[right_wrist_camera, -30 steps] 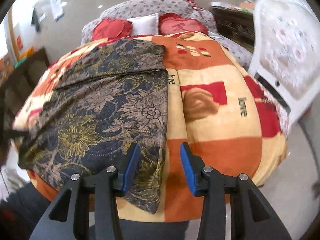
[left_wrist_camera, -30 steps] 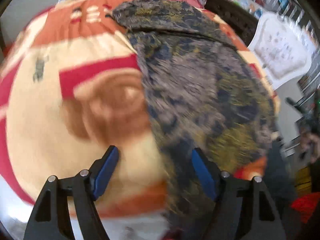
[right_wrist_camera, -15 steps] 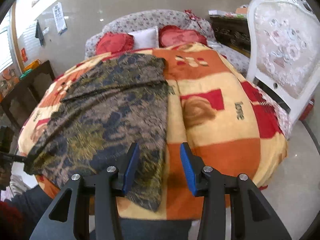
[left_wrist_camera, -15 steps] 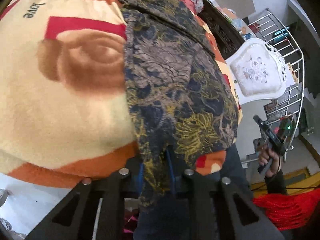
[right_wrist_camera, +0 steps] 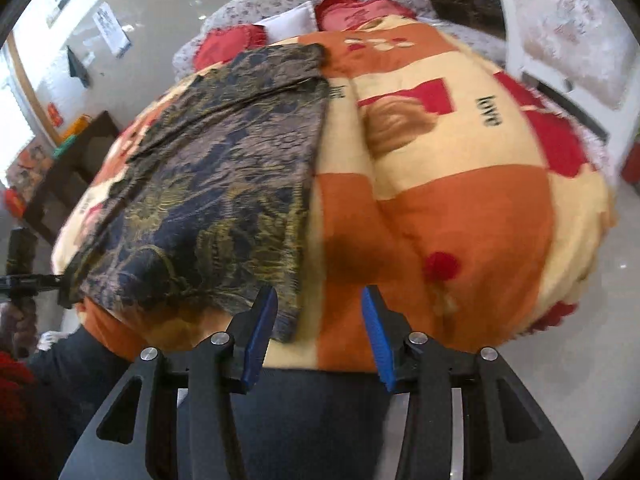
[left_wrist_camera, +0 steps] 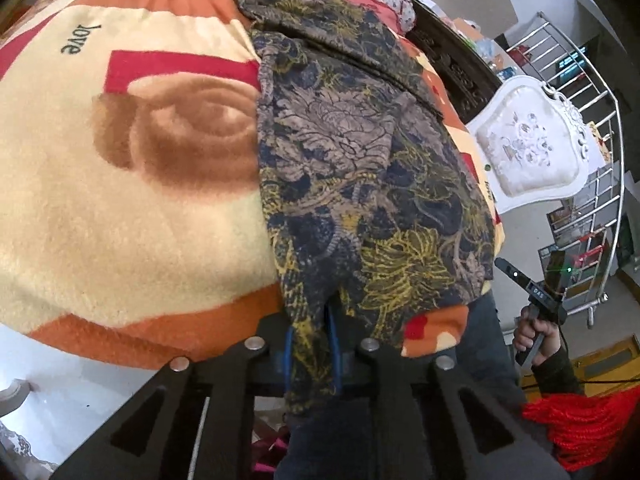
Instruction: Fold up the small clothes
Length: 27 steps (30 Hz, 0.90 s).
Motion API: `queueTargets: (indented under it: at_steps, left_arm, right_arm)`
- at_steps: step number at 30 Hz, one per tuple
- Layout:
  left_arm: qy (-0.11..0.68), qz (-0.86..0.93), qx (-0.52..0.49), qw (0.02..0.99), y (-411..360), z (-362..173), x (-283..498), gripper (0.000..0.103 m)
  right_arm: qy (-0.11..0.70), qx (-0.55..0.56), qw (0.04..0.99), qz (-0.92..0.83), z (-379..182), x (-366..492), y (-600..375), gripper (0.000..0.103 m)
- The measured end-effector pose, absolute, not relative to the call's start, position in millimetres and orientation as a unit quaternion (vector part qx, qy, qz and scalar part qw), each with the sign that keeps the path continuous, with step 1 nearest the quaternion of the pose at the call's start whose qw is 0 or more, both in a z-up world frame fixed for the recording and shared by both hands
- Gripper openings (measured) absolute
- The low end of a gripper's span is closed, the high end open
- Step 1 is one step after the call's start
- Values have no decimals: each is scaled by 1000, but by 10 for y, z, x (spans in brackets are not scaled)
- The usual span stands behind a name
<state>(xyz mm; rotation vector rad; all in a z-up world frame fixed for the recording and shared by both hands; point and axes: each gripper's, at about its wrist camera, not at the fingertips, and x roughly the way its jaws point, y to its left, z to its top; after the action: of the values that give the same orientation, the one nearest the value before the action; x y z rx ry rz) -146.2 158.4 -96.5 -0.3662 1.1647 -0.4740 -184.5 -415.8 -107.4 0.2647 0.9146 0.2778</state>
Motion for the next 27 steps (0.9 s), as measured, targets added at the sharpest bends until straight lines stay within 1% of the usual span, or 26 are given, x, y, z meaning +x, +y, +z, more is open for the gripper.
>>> queueTargets:
  at_steps: [1, 5, 6, 7, 8, 9, 10, 14, 23, 27]
  left_arm:
    - [541, -218, -173, 794, 1581, -972, -1459, 17]
    - [537, -205, -177, 799, 1556, -970, -1444, 17]
    - [536, -202, -175, 801, 1550, -967, -1444, 17]
    - [537, -197, -171, 802, 1540, -963, -1448, 13]
    - [538, -196, -168, 802, 1537, -955, -1457, 6]
    - [537, -194, -167, 804, 1533, -936, -1469, 5]
    - [531, -189, -168, 809, 1547, -890, -1493, 4]
    - [511, -200, -185, 815, 1625, -703, -1577, 3]
    - [453, -242, -229, 827, 1926, -115, -1909, 2]
    - [435, -282, -234, 823, 2089, 156, -2130, 3]
  right_arm:
    - [439, 133, 878, 141, -1102, -1825, -4144, 60]
    - [460, 145, 863, 151, -1310, -1666, -4094, 60]
    - [464, 148, 859, 157, -1349, -1651, -4084, 54]
    - [468, 146, 856, 164, -1372, -1647, -4059, 45]
    - [471, 139, 854, 171, -1382, -1651, -4028, 40]
    - [468, 134, 854, 184, -1361, -1669, -4003, 27]
    - [465, 131, 855, 191, -1325, -1693, -3990, 21]
    - [432, 127, 868, 207, -990, -1875, -4041, 20]
    - [334, 135, 893, 270, 56, -2415, -4238, 20]
    - [314, 139, 897, 279, 316, -2590, -4291, 20]
